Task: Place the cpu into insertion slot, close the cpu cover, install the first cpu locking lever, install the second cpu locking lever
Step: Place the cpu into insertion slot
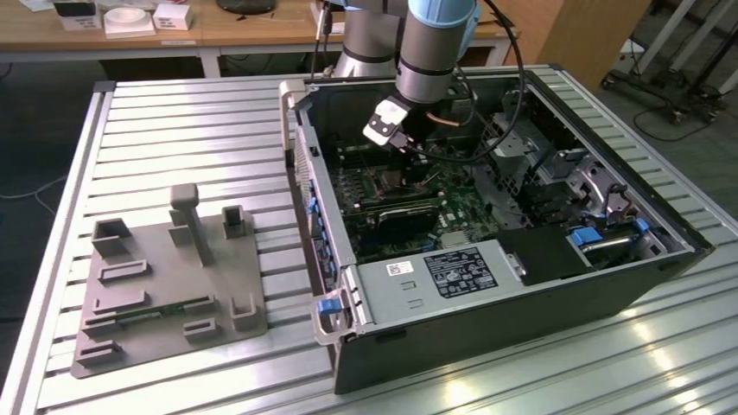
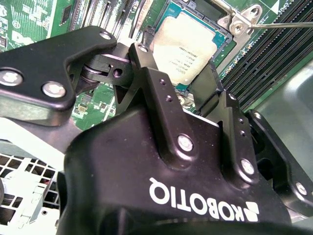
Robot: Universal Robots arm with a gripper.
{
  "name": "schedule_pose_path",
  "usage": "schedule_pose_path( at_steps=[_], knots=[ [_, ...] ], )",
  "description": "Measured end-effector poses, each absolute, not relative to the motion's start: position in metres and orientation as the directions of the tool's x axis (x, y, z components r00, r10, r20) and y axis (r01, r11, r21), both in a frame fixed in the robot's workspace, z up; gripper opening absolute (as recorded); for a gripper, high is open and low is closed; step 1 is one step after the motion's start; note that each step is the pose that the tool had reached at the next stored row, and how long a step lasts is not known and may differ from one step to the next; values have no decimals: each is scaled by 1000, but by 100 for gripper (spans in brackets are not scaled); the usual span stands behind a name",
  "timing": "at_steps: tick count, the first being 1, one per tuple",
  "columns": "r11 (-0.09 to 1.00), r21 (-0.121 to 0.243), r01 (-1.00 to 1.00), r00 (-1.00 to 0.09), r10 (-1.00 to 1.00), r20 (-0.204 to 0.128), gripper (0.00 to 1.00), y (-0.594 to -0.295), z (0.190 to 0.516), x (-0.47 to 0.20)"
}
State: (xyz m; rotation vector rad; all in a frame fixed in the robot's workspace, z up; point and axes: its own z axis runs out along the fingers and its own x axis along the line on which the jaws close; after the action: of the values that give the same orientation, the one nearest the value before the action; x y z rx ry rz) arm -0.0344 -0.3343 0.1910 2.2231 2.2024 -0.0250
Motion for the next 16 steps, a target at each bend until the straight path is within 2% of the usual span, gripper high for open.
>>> schedule_pose_path(
  at_steps=[16],
  knots=[
    [-9, -3, 1000, 9, 1000, -20, 54, -334, 191, -34]
  ],
)
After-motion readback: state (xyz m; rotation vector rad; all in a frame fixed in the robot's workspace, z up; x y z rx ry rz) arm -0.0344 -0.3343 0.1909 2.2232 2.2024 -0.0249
